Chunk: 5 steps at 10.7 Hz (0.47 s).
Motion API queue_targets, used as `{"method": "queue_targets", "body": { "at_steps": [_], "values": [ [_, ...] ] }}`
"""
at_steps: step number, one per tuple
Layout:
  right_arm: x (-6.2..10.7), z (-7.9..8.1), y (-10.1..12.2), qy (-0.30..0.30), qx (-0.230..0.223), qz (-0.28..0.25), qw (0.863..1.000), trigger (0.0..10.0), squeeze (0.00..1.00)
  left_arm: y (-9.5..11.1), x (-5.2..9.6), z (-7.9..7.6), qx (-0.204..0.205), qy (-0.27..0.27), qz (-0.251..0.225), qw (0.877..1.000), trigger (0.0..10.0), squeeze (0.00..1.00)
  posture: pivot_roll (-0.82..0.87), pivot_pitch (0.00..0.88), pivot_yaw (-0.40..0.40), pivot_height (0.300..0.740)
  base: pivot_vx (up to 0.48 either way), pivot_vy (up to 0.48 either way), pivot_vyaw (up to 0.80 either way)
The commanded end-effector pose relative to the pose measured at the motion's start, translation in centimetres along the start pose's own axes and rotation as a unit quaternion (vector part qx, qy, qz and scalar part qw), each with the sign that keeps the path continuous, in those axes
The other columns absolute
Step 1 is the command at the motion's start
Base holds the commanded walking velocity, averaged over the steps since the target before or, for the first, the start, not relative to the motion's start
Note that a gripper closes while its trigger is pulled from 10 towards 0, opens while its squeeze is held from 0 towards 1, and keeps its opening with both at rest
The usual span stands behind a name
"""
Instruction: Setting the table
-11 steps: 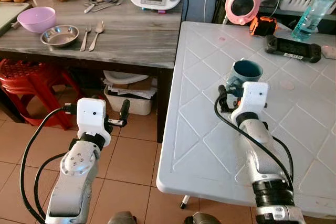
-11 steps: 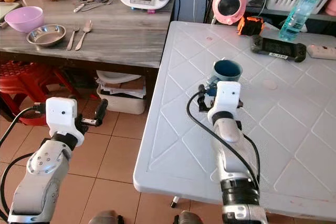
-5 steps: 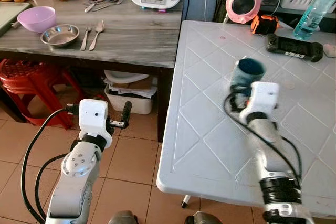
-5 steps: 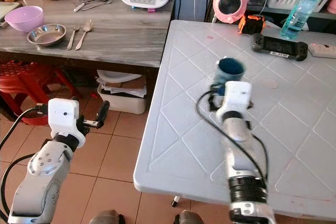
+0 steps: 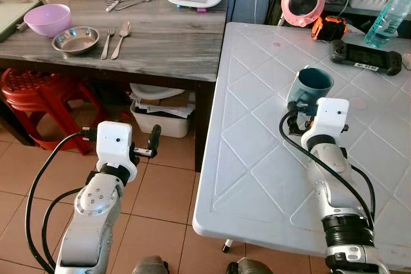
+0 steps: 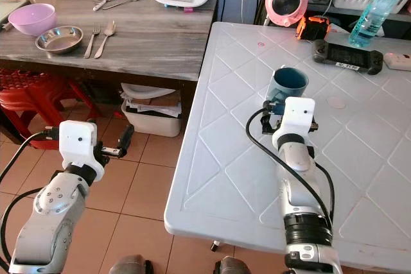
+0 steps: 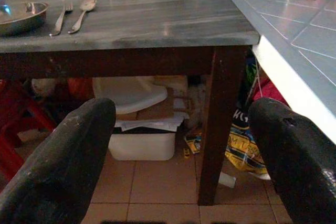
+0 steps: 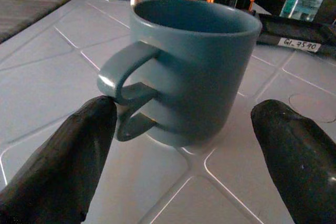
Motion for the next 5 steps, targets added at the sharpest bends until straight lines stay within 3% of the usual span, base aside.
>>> {"method": "queue_targets", "body": {
  "at_steps": [1,5],
  "values": [
    [-0.4,0.3,0.5,-0.003,-0.003,-0.007,1.000,10.0,0.00,0.3,0.0,-0.1,-0.002,-0.005,-0.002,1.000,10.0,0.00,0.10,0.043,0.009,0.740,0.000,0.000,0.00],
    [-1.5,2.1,1.7,0.017,-0.005,-0.024,1.000,10.0,0.00,0.3,0.0,-0.2,-0.002,-0.005,-0.002,1.000,10.0,0.00,0.11,0.040,0.006,0.740,0.000,0.000,0.00]
  ]
}}
Point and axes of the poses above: a point about 5 cm out from each wrist's last joint towards the gripper, its own x axis pointing back from the gripper into the wrist, its own y axis along the axis of the wrist's last joint, z = x × y, the point moved 1 cm from there along -x, pointing out of the wrist towards the gripper, and after that the axes turned 7 degrees about x, right-handed, at the moved point
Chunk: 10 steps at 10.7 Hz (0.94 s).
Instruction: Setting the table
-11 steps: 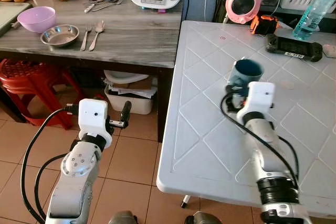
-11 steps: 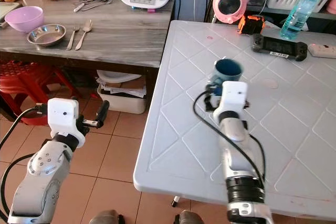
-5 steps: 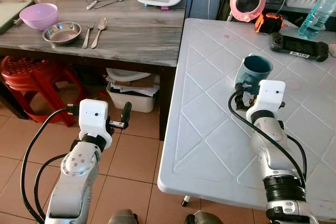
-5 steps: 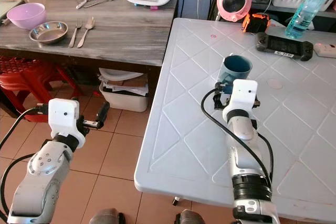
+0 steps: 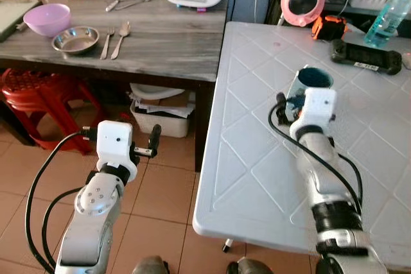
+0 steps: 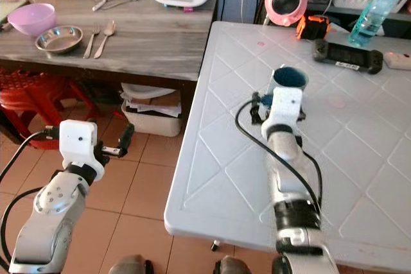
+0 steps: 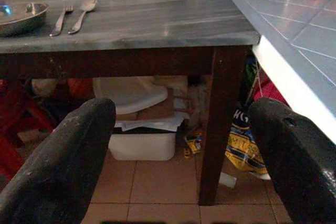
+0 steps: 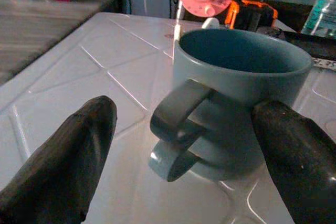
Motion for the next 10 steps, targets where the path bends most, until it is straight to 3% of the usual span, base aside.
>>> {"method": "queue_targets", "body": {
  "at_steps": [1,5,8,10],
  "values": [
    [-0.5,0.0,0.5,-0.009,0.007,-0.005,1.000,10.0,0.00,0.2,0.0,-0.2,0.000,-0.005,-0.002,1.000,10.0,0.00,0.11,0.039,0.004,0.740,0.000,0.000,0.00],
    [-0.3,-1.2,-0.4,-0.041,0.016,0.012,0.999,10.0,0.00,0.2,0.1,-0.4,0.004,-0.006,-0.003,1.000,10.0,0.00,0.11,0.041,0.000,0.740,0.000,0.000,0.00],
    [0.1,-3.0,-1.0,-0.076,0.027,0.024,0.996,10.0,0.00,0.1,0.0,-0.3,0.005,-0.007,-0.002,1.000,10.0,0.00,0.10,0.042,0.004,0.740,0.000,0.000,0.00],
    [0.0,-3.1,-1.0,-0.081,0.030,0.022,0.996,10.0,0.00,0.1,-0.1,-0.3,0.003,-0.009,-0.002,1.000,10.0,0.00,0.10,0.038,0.007,0.740,0.000,0.000,0.00]
  ]
}}
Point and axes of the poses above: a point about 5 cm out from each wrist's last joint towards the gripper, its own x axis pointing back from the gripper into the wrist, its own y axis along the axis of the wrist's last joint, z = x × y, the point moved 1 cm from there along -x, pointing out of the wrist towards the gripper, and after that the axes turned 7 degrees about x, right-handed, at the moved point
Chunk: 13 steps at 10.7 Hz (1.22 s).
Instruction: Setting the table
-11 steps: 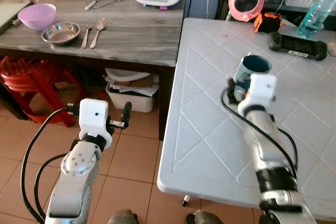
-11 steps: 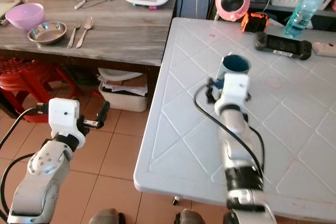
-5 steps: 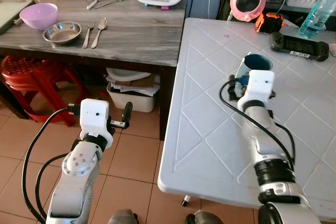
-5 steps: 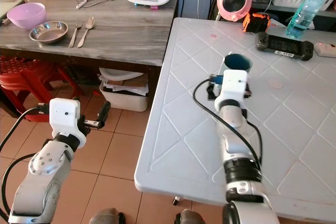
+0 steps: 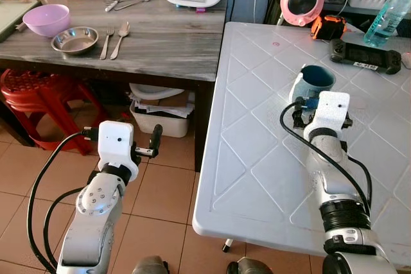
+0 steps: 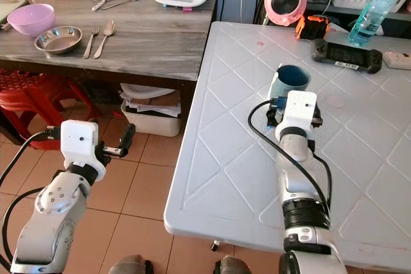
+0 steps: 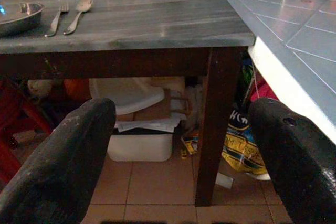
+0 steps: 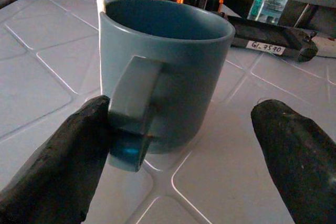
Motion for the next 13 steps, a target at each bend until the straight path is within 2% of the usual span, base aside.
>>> {"method": "queue_targets", "body": {
  "at_steps": [1,3,13],
  "values": [
    [-0.12,-0.09,0.42,-0.004,0.000,-0.008,1.000,10.0,0.00,0.12,-0.09,-0.12,-0.002,-0.006,0.000,1.000,10.0,0.00,0.10,0.038,0.007,0.740,0.000,0.000,0.00],
    [-0.32,0.20,0.72,-0.005,0.004,-0.015,1.000,0.0,0.00,0.16,-0.11,-0.11,-0.003,-0.006,0.000,1.000,10.0,0.00,0.11,0.038,0.007,0.740,0.000,0.000,0.00],
    [-0.85,0.40,0.72,-0.003,0.003,-0.014,1.000,0.0,0.00,0.03,-0.19,-0.20,-0.005,-0.005,0.004,1.000,10.0,0.00,0.10,0.040,0.007,0.740,0.000,0.000,0.00]
  ]
}}
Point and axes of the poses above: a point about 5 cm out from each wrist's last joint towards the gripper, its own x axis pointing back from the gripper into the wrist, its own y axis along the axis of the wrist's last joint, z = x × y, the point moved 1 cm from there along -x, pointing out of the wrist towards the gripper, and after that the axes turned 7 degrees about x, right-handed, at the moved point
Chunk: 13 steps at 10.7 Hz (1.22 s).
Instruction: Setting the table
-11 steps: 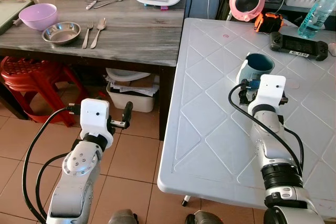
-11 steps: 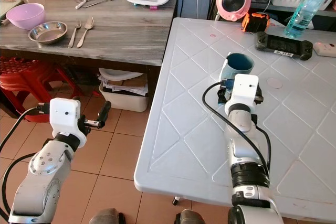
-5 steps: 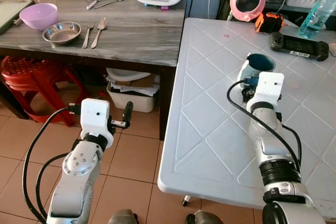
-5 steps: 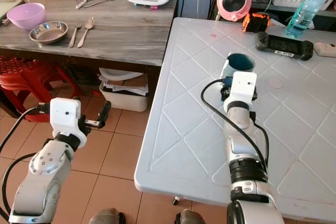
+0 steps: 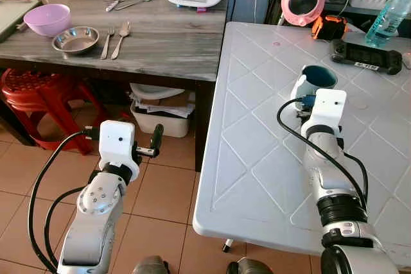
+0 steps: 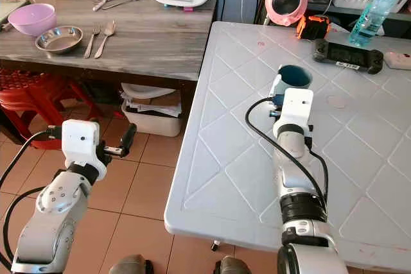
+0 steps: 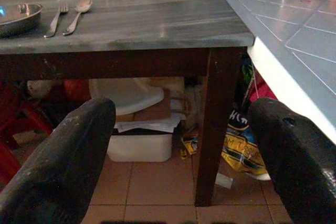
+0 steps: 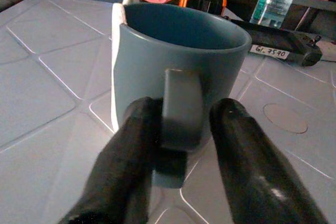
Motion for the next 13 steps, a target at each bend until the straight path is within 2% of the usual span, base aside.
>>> {"method": "queue_targets", "body": {
  "at_steps": [1,6,7,8,9,11,13],
  "values": [
    [-0.3,-0.1,0.6,-0.001,0.000,-0.009,1.000,0.0,0.00,0.0,-0.1,0.0,-0.004,-0.002,0.005,1.000,10.0,0.00,0.11,0.040,0.008,0.740,0.000,0.000,0.00],
    [0.0,-0.3,0.4,-0.006,0.007,-0.012,1.000,0.0,0.00,0.0,-0.5,0.1,0.010,0.011,-0.002,1.000,10.0,0.00,0.10,0.018,-0.014,0.740,0.000,0.000,0.00],
    [0.5,-0.7,0.2,-0.006,0.009,-0.014,1.000,0.5,0.00,-0.2,-0.4,0.4,0.019,0.028,-0.001,0.999,10.0,0.00,0.10,0.004,-0.027,0.740,0.000,0.000,0.00],
    [0.9,-0.9,-0.2,-0.003,0.012,-0.011,1.000,9.2,0.00,-0.3,-0.5,0.6,0.023,0.034,-0.001,0.999,10.0,0.00,0.10,0.000,-0.034,0.740,0.000,0.000,0.00],
    [1.2,-0.9,-0.6,-0.001,0.012,-0.007,1.000,10.0,0.00,-0.4,-0.6,0.6,0.025,0.038,0.001,0.999,10.0,0.00,0.10,0.000,-0.039,0.740,0.000,0.292,0.00],
    [1.5,-0.9,-0.8,0.003,0.014,-0.004,1.000,10.0,0.00,-0.3,-0.9,0.5,0.028,0.037,-0.006,0.999,10.0,0.00,0.09,0.000,-0.042,0.740,0.000,0.270,0.00],
    [1.5,-0.9,-0.7,0.006,0.014,-0.006,1.000,10.0,0.00,-0.2,-1.2,0.4,0.022,0.036,-0.014,0.999,10.0,0.00,0.09,0.000,-0.051,0.740,0.000,0.000,0.00]
  ]
}}
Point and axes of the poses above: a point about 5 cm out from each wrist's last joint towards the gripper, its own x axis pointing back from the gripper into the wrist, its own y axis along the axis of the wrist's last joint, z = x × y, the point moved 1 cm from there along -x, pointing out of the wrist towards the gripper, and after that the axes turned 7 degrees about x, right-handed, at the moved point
